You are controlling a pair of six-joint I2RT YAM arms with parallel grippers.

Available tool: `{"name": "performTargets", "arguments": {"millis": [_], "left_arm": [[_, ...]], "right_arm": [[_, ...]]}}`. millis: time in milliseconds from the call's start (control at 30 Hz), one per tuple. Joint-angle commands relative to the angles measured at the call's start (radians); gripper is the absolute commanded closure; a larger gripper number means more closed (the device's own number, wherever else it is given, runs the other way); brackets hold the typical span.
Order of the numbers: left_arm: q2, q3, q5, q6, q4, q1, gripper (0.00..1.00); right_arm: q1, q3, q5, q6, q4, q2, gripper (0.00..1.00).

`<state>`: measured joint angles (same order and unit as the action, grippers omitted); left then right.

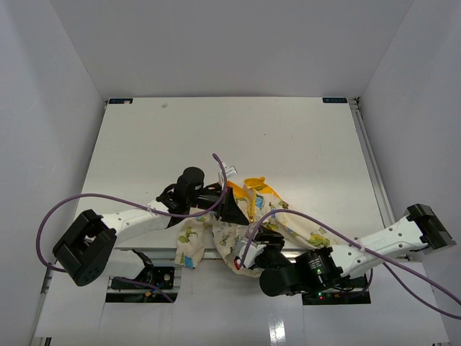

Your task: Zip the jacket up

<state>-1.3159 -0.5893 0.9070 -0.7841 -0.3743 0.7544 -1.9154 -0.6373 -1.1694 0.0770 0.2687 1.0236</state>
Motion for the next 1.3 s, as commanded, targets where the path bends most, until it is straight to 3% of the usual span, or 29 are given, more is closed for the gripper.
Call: {"name": "performTargets", "arguments": {"millis": [0, 533, 667, 1000, 1267], "left_arm": [[0.020, 0.018, 0.025, -0.006, -0.024, -0.007, 1.00], [0.020, 0.029, 0.035, -0.016, -0.044, -0.006, 1.00], [0.017, 0.031, 0.033, -0.017, -0.043, -0.006, 1.00], [0.014, 0.029, 0.035, -0.014, -0.044, -0.006, 1.00], [0.015, 0.028, 0.035, -0.010, -0.040, -0.006, 1.00]], "right_arm": [[0.030, 0.003, -0.016, 0.049, -0.108, 0.017, 0.43], [0.125, -0.050, -0.061, 0.065, -0.121, 0.162, 0.50], [0.125, -0.053, -0.114, 0.066, -0.137, 0.140, 0.58], [0.158, -0.001, -0.025, 0.126, -0.252, 0.035, 0.72], [0.185, 0.014, 0.023, 0.131, -0.290, 0.005, 0.75]]}}
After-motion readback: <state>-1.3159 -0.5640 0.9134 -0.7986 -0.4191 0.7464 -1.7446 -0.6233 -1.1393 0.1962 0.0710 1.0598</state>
